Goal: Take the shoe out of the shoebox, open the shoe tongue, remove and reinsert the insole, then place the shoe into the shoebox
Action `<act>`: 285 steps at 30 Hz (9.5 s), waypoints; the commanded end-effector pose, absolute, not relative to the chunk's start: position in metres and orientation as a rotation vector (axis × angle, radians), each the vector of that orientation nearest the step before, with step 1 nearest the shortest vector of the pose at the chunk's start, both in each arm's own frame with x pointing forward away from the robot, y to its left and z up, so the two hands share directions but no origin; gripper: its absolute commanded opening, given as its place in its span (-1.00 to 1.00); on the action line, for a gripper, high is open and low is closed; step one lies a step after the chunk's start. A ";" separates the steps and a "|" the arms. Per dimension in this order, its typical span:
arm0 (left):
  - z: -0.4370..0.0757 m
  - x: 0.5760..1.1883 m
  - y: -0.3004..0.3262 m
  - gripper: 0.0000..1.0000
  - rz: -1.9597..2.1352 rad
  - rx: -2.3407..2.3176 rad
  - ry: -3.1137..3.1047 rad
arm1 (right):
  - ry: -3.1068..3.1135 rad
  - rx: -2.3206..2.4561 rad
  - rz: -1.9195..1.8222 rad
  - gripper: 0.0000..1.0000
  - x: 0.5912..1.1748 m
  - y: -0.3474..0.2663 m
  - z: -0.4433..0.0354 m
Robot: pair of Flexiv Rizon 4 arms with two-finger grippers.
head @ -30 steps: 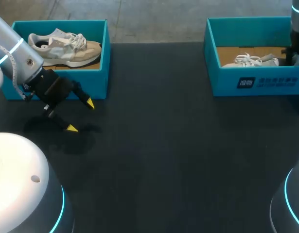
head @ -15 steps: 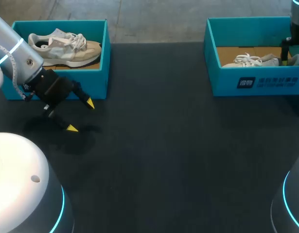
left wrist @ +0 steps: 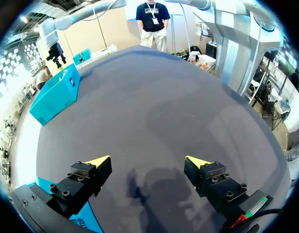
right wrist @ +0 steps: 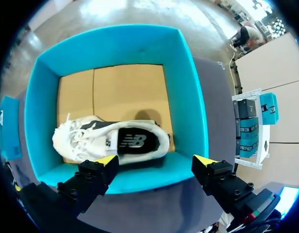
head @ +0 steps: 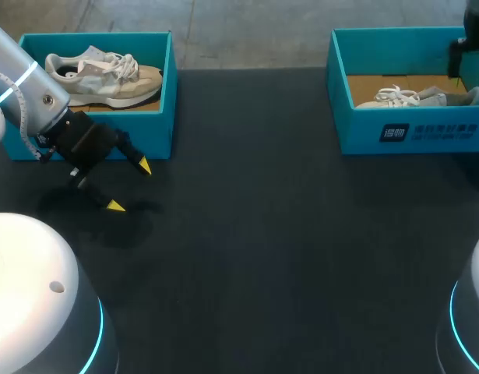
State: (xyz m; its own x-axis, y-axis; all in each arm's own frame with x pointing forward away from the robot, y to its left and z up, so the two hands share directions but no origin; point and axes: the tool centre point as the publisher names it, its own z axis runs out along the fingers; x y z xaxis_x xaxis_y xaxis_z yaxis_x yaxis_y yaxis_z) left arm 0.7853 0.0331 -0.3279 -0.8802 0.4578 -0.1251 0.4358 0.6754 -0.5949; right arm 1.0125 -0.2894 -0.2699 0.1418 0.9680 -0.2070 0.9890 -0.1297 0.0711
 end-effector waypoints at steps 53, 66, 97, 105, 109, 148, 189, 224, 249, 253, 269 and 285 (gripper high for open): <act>-0.282 0.798 0.036 1.00 0.924 -0.905 -2.864 | 1.920 2.296 -0.076 1.00 0.922 -0.234 -0.225; -0.229 0.805 0.052 1.00 0.615 -0.972 -2.980 | 1.920 2.296 -0.076 1.00 0.922 -0.234 -0.225; -0.171 0.823 0.116 1.00 0.484 -1.219 -2.911 | 1.920 2.296 -0.076 1.00 0.922 -0.234 -0.225; -0.187 0.849 0.145 1.00 0.407 -1.455 -2.783 | 1.920 2.296 -0.076 1.00 0.922 -0.234 -0.225; -0.190 0.868 0.163 1.00 0.417 -1.539 -2.721 | 1.920 2.296 -0.076 1.00 0.922 -0.234 -0.225; -0.203 0.964 0.210 1.00 0.262 -1.956 -2.566 | 1.920 2.296 -0.076 1.00 0.922 -0.234 -0.225; -0.220 1.122 0.262 1.00 0.074 -2.198 -2.352 | 1.920 2.296 -0.076 1.00 0.922 -0.234 -0.225; -0.253 1.163 0.272 1.00 -0.038 -2.277 -2.286 | 1.920 2.296 -0.076 1.00 0.922 -0.234 -0.225; -0.270 1.181 0.285 1.00 -0.055 -2.282 -2.269 | 1.920 2.296 -0.076 1.00 0.922 -0.234 -0.225; -0.276 1.196 0.287 1.00 -0.046 -2.290 -2.247 | 1.920 2.296 -0.076 1.00 0.922 -0.234 -0.225; -0.295 1.205 0.286 0.73 -0.030 -2.283 -2.226 | 1.920 2.296 -0.076 1.00 0.922 -0.234 -0.225; -0.309 1.202 0.283 0.69 -0.031 -2.280 -2.203 | 1.920 2.296 -0.076 1.00 0.922 -0.234 -0.225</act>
